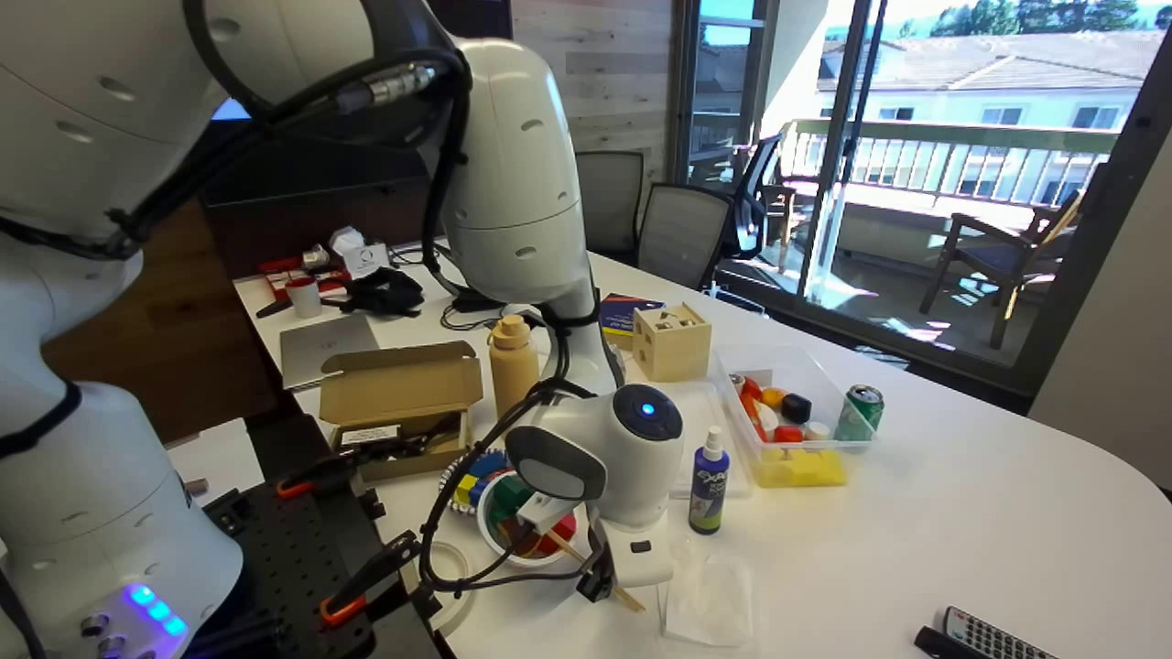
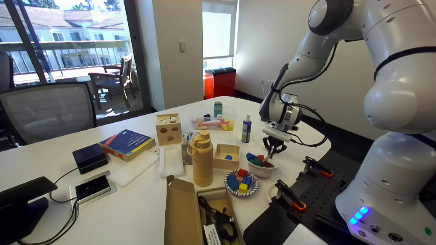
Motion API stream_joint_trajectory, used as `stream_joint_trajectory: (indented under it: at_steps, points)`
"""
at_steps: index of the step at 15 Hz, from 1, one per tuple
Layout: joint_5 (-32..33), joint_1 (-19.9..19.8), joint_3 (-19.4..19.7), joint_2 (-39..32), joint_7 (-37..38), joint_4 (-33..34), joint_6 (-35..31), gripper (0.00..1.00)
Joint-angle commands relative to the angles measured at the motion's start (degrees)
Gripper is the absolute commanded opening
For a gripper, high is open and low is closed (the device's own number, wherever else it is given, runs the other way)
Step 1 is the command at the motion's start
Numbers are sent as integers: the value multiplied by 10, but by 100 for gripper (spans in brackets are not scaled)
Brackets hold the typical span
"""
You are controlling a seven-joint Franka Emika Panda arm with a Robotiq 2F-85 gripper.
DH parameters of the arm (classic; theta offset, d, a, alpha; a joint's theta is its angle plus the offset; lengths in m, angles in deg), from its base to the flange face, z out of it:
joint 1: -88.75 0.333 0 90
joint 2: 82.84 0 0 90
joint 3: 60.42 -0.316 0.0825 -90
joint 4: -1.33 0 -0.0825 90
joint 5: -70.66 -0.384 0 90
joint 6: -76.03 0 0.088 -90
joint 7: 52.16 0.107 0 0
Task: Use the chopsticks to stir the blocks in the white bowl.
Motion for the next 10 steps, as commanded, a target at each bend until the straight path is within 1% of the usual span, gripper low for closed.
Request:
stream_joint_trajectory:
  at_steps: [1,5,8,9,10]
  points:
    - [-17,-11,-12,-5,-25,14,17,44]
    - [-18,-13,-18,-3,-27,13,15,73]
    - [-16,-9,-16,-5,-25,17,18,97]
    - [-16,-8,-15,-6,-24,17,19,100]
    - [-16,-8,-15,-6,-24,18,18,100]
